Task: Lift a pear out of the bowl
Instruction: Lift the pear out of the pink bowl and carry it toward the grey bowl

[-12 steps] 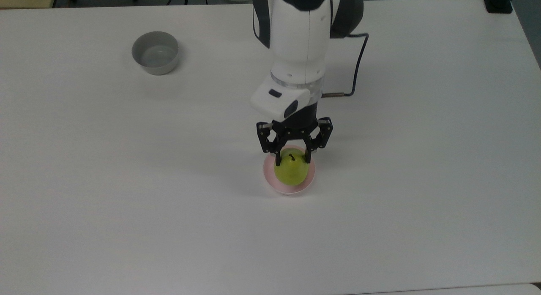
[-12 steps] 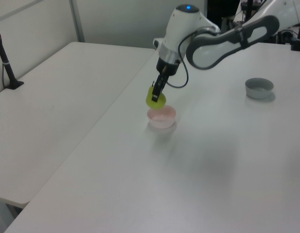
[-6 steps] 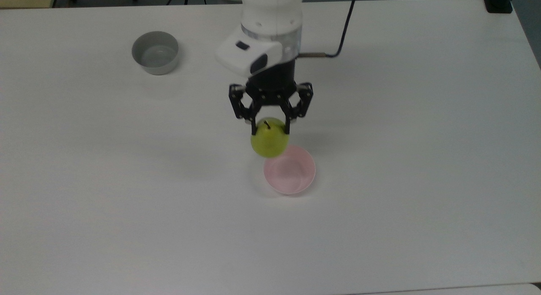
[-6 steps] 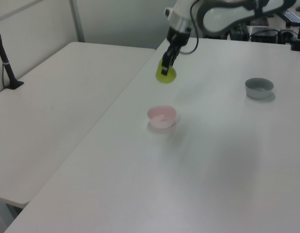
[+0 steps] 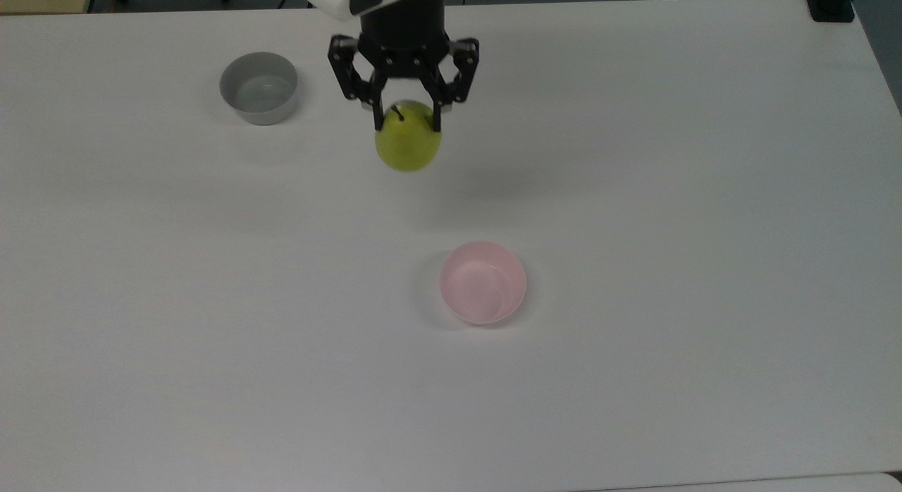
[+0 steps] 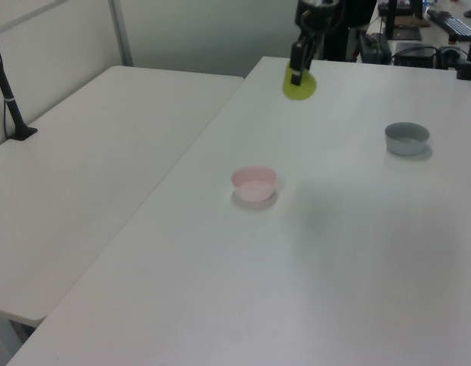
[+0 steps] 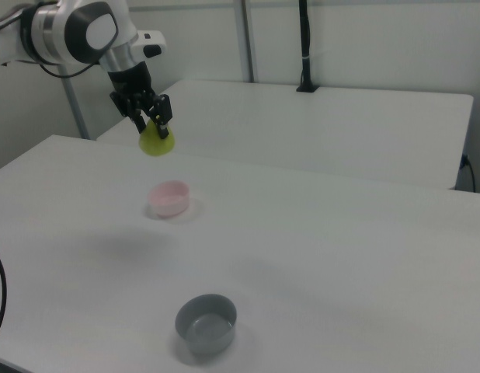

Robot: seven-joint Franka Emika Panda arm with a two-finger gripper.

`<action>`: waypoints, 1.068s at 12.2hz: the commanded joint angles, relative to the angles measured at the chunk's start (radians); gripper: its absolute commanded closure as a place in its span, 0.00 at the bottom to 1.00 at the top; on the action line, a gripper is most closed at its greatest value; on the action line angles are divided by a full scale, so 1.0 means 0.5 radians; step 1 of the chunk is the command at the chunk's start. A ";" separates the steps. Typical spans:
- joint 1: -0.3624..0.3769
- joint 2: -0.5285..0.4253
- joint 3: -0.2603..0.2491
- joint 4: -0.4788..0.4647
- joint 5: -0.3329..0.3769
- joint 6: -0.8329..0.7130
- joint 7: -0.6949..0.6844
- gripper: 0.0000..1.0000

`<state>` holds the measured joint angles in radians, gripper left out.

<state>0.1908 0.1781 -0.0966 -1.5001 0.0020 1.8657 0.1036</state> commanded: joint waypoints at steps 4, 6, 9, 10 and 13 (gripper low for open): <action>-0.222 -0.313 -0.028 -0.236 0.119 -0.145 -0.632 1.00; -0.323 -0.304 -0.031 -0.249 0.180 -0.102 -0.847 1.00; -0.397 -0.273 -0.107 -0.258 0.272 0.045 -1.047 1.00; -0.403 -0.249 -0.144 -0.261 0.293 0.091 -1.084 1.00; -0.403 -0.059 -0.236 -0.261 0.361 0.317 -1.103 1.00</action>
<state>-0.0211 0.0852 -0.1792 -1.6171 0.1515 1.9215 -0.4223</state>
